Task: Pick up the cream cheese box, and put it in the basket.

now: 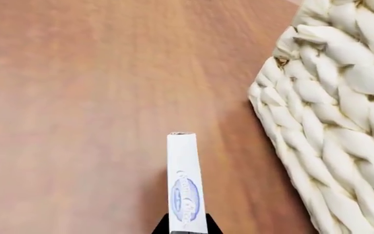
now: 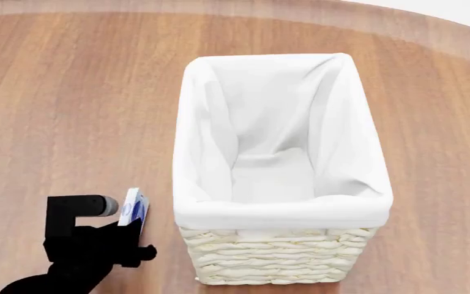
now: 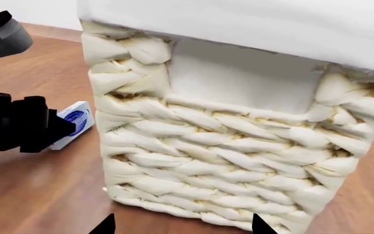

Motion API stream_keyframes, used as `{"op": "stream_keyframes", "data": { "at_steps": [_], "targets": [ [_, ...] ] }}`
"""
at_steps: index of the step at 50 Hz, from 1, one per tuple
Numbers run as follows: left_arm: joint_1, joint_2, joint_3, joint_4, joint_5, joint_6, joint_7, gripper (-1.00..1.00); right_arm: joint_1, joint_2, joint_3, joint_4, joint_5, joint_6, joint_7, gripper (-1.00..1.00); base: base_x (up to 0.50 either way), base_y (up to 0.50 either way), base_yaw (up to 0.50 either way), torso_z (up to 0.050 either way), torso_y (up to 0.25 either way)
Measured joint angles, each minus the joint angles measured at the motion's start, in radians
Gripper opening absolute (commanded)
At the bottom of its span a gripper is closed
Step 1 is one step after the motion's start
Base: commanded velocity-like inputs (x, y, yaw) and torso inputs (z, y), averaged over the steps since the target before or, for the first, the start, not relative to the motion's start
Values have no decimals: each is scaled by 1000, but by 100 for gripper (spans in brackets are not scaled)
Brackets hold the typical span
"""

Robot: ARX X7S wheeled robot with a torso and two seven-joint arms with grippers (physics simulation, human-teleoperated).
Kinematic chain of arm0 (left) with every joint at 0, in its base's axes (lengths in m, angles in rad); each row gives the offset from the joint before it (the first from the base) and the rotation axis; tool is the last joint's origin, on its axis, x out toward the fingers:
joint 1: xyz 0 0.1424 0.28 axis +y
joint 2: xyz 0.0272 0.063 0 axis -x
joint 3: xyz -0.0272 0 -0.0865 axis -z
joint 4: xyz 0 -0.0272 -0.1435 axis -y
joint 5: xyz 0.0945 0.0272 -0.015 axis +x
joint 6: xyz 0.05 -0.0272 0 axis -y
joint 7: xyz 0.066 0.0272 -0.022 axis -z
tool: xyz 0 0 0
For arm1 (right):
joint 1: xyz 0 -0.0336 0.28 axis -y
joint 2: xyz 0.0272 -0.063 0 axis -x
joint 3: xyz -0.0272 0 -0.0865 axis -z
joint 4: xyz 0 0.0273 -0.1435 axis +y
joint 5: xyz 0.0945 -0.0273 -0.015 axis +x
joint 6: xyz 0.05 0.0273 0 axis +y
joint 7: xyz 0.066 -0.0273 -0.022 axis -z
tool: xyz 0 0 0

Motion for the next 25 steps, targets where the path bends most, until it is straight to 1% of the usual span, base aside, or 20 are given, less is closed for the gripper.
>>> {"op": "stream_keyframes", "data": {
  "at_steps": [9, 11, 13, 19, 25],
  "targets": [
    [0, 3, -40, 1, 52, -2, 21, -100, 0, 2, -4, 2, 2, -1, 3, 100, 0, 0, 0, 0, 0],
    [18, 0, -39, 48, 61, -34, 16, -100, 0, 3, -4, 2, 5, -1, 3, 100, 0, 0, 0, 0, 0],
    [47, -6, -37, 134, 70, -88, 4, -100, 0, 4, -4, 2, 7, -1, 4, 100, 0, 0, 0, 0, 0],
    [143, -35, -43, 491, 89, -316, -50, -100, -2, 6, -4, 0, 13, -2, 5, 100, 0, 0, 0, 0, 0],
    [202, -73, -33, 823, 113, -545, -103, -100, -4, 9, -3, -7, 20, -3, 7, 100, 0, 0, 0, 0, 0]
  ]
}}
